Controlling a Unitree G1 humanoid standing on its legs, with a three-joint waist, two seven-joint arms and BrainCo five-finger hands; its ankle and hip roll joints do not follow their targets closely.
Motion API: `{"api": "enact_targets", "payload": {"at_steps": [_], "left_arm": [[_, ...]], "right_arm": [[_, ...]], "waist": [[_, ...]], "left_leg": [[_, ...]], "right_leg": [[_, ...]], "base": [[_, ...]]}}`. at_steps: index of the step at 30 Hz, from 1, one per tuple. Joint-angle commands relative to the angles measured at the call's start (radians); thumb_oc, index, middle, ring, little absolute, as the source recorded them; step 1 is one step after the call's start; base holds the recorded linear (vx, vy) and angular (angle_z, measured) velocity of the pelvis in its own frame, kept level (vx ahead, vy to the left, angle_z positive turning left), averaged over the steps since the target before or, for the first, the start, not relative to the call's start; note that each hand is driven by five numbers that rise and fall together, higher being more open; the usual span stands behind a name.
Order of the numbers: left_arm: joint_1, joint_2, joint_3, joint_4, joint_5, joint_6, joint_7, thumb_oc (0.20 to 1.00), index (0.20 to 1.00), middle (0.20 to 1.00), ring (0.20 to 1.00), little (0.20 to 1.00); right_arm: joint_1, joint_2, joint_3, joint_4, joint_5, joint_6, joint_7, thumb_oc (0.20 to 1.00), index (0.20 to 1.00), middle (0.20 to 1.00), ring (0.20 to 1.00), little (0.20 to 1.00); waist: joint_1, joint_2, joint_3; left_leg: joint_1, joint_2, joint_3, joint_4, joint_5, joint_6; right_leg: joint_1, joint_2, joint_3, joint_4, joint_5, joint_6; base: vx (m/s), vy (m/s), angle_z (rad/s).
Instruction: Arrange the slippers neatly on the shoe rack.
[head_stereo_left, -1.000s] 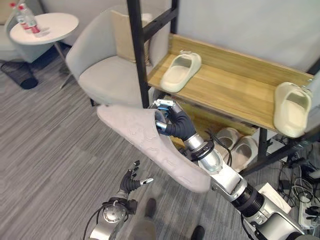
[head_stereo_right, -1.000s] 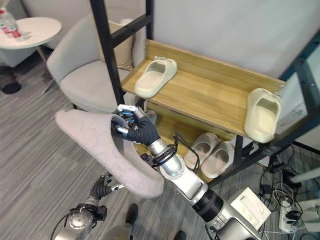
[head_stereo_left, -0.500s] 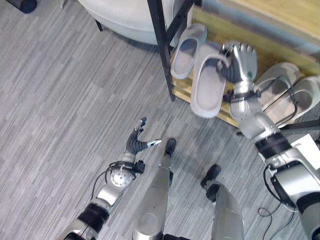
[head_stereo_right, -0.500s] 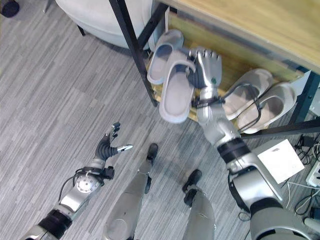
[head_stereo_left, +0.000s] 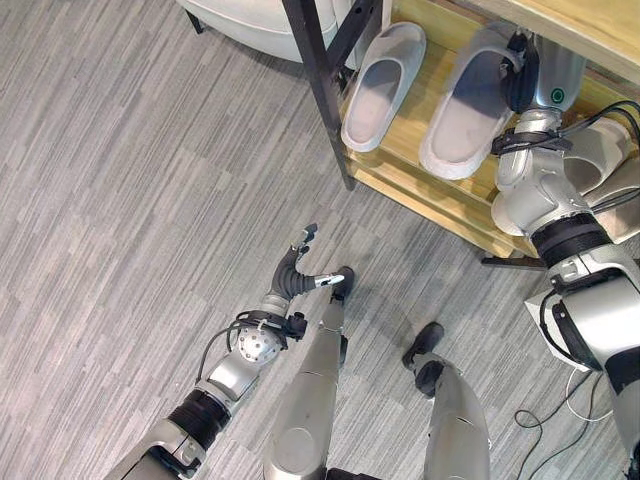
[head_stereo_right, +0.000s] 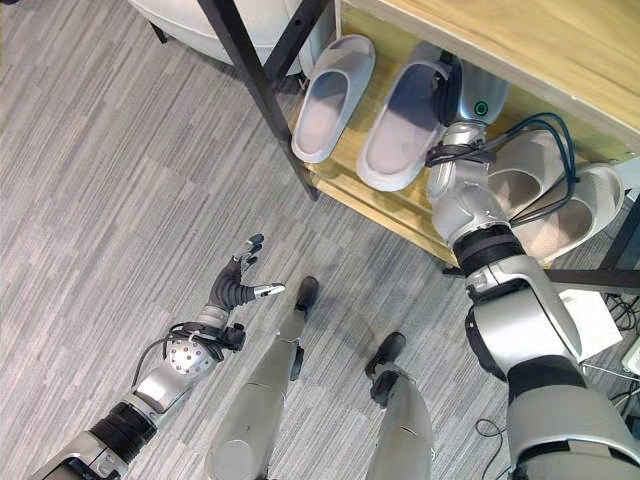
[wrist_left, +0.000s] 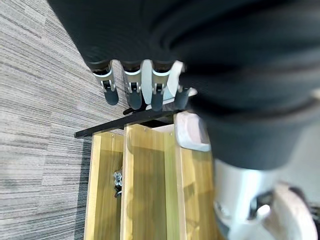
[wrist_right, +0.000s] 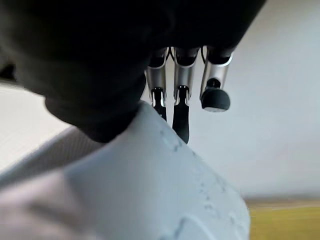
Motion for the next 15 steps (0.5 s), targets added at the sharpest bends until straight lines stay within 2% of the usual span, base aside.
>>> {"api": "enact_targets", "payload": {"at_steps": [1,2,3,12,13,15], "left_arm": [[-0.035,-0.005,-0.013,-0.06,-0.033,-0.063,0.004,1.0,1.0,1.0,1.0,1.0],[-0.039,-0.004,-0.013,-0.059,-0.031,-0.064,0.007,1.0,1.0,1.0,1.0,1.0],[-0.039,-0.004,-0.013,-0.064,-0.034,-0.066,0.01,1.0,1.0,1.0,1.0,1.0],[-0.023,0.006,-0.02,-0.087,-0.052,-0.078,0.012,1.0,1.0,1.0,1.0,1.0],[-0.023,0.014,-0.033,-0.079,-0.076,-0.071,-0.005,1.0,1.0,1.0,1.0,1.0],[-0.026,0.014,-0.032,-0.079,-0.081,-0.069,-0.007,1.0,1.0,1.0,1.0,1.0]], "right_arm": [[-0.036,-0.072,0.0,-0.125,0.028,-0.006,-0.036,0.2,0.2,0.2,0.2,0.2],[-0.036,-0.066,0.0,-0.112,0.026,0.001,-0.031,0.2,0.2,0.2,0.2,0.2],[-0.037,-0.062,0.001,-0.083,0.034,0.003,-0.031,0.2,0.2,0.2,0.2,0.2],[-0.094,-0.109,0.055,0.048,0.08,-0.008,-0.035,0.2,0.2,0.2,0.2,0.2],[-0.141,-0.096,0.092,0.165,0.175,-0.039,0.046,1.0,1.0,1.0,1.0,1.0],[-0.139,-0.087,0.09,0.179,0.206,-0.054,0.053,1.0,1.0,1.0,1.0,1.0]], "waist": [[0.036,-0.017,-0.007],[0.042,-0.008,-0.001],[0.042,-0.009,-0.005],[0.07,0.014,-0.003],[0.085,0.009,0.0],[0.083,0.005,0.0]], "left_leg": [[-0.004,0.015,0.021,0.107,-0.209,-0.01],[-0.014,0.014,0.022,0.103,-0.179,-0.005],[-0.005,0.011,0.016,0.105,-0.21,-0.012],[-0.036,-0.002,-0.003,0.093,-0.19,-0.018],[-0.044,-0.007,-0.007,0.088,-0.185,-0.024],[-0.041,-0.006,-0.006,0.086,-0.185,-0.024]], "right_leg": [[0.169,0.042,0.001,-0.182,-0.026,0.06],[0.162,0.038,-0.015,-0.188,-0.001,0.055],[0.169,0.038,-0.007,-0.182,-0.029,0.061],[0.154,0.03,-0.033,-0.183,-0.025,0.068],[0.161,0.028,-0.044,-0.194,-0.023,0.07],[0.165,0.029,-0.044,-0.202,-0.019,0.07]], "base": [[-0.06,0.054,0.12],[0.03,0.018,0.07],[0.02,0.014,0.05],[0.01,-0.005,0.08],[0.05,-0.008,0.2],[0.03,0.001,0.11]]}}
